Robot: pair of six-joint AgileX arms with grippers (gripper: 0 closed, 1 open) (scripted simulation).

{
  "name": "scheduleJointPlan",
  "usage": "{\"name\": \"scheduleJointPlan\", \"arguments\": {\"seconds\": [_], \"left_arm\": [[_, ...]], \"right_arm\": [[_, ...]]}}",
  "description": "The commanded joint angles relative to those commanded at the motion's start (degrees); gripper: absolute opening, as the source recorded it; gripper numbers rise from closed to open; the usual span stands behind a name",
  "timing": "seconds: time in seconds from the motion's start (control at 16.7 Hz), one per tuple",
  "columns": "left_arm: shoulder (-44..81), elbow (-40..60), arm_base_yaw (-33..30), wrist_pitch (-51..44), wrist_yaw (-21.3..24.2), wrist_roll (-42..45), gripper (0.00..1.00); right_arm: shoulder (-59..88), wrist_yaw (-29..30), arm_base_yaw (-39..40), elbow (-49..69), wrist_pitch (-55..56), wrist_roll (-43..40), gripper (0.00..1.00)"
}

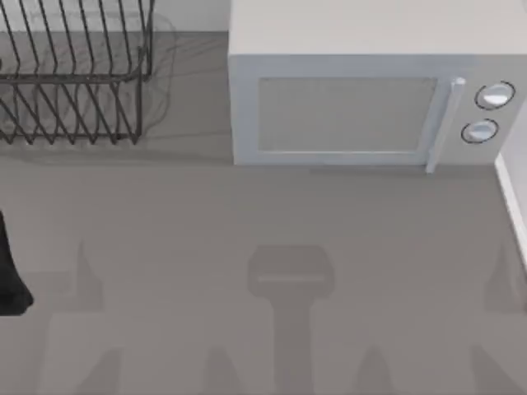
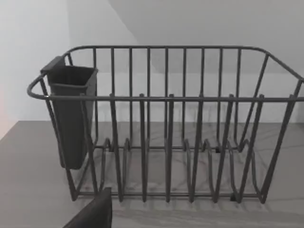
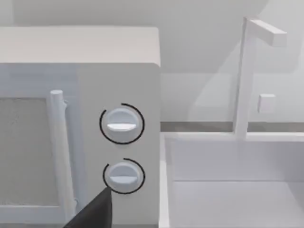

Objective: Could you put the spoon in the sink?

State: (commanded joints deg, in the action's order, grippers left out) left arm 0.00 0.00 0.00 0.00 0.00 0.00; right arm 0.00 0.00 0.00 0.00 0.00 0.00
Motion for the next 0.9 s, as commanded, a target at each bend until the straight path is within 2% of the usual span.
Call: {"name": "scheduleJointPlan", "arguments": {"seconds": [0.18, 0.42, 0.9], "left_arm": [[0.00, 0.00, 0.00, 0.00, 0.00, 0.00, 1.00], [0.00, 0.00, 0.00, 0.00, 0.00, 0.00, 1.00], [0.00, 0.00, 0.00, 0.00, 0.00, 0.00, 1.00]], "right_arm": [[0.71, 0.05, -0.13, 0.65, -0.69, -0.63, 1.00], [9.23, 0.18, -1.11, 7.62, -8.25, -7.34, 1.00], [49.54, -0.08, -4.01, 30.73, -36.81, -30.67, 1.00]]}}
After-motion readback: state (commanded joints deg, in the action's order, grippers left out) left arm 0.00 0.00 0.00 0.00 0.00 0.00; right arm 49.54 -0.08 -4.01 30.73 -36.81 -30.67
